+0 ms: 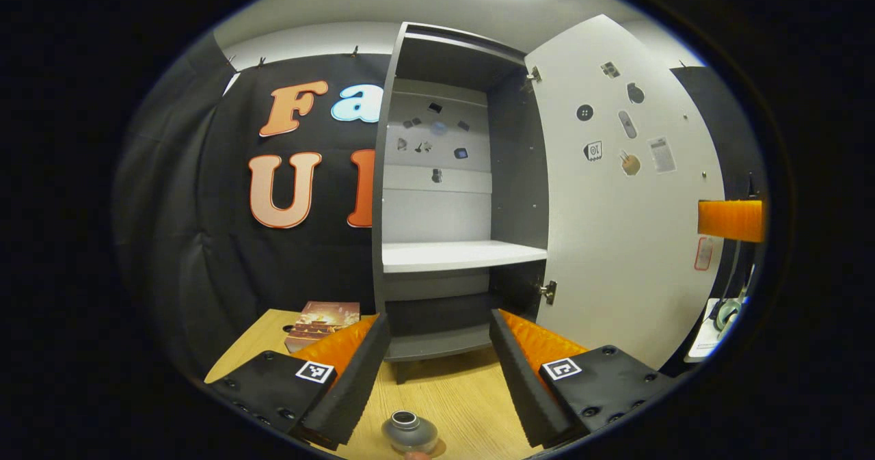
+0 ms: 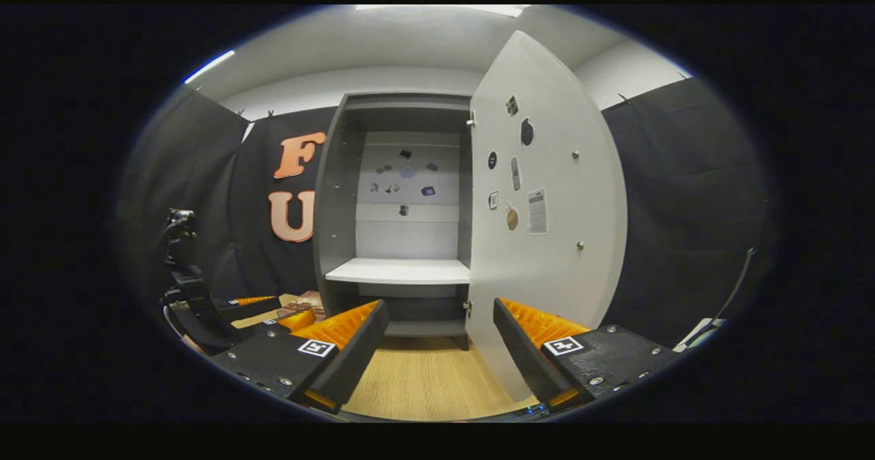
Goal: Open the cabinet door with the right hand, grasp the bottle in the cabinet with the left hand and place it on the coaster, then close the cabinet door with the right hand.
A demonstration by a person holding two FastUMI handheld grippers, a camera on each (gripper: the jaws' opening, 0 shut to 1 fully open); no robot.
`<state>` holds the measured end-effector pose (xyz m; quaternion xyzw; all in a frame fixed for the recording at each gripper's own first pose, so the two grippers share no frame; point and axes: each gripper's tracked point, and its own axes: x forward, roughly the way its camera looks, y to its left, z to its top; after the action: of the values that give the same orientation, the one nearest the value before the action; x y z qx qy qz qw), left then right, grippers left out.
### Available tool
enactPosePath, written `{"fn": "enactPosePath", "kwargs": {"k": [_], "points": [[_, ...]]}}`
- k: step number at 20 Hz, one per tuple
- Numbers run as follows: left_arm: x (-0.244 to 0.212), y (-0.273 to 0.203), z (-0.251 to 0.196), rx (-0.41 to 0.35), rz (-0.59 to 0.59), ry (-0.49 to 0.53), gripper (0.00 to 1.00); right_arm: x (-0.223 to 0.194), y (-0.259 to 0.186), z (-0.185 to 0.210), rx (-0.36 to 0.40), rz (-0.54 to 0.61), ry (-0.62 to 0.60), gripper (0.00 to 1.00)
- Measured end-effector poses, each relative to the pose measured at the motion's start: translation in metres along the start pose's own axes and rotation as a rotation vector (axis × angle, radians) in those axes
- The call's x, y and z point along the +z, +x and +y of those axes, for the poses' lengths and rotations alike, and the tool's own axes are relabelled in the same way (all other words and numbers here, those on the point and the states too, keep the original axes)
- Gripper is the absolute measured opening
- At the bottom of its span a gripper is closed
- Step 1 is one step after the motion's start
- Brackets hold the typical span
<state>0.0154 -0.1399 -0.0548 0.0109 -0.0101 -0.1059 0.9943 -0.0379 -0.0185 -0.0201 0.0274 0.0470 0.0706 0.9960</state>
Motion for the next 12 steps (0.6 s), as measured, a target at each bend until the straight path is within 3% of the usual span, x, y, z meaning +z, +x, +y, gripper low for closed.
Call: {"fn": "enactPosePath", "kwargs": {"k": [5,9,12], "points": [[0.032,-0.009,0.003,0.033,-0.020,0.011,0.95,0.019,-0.024,-0.047,-0.054,-0.011,-0.023,0.95],[0.038,-0.013,0.006,0.058,0.007,-0.016,0.95,0.029,-0.040,-0.120,-0.186,0.020,-0.108,0.92],[0.047,-0.017,0.010,0.086,0.010,-0.013,0.95,0.036,-0.044,-0.169,-0.279,0.022,-0.160,0.95]]}}
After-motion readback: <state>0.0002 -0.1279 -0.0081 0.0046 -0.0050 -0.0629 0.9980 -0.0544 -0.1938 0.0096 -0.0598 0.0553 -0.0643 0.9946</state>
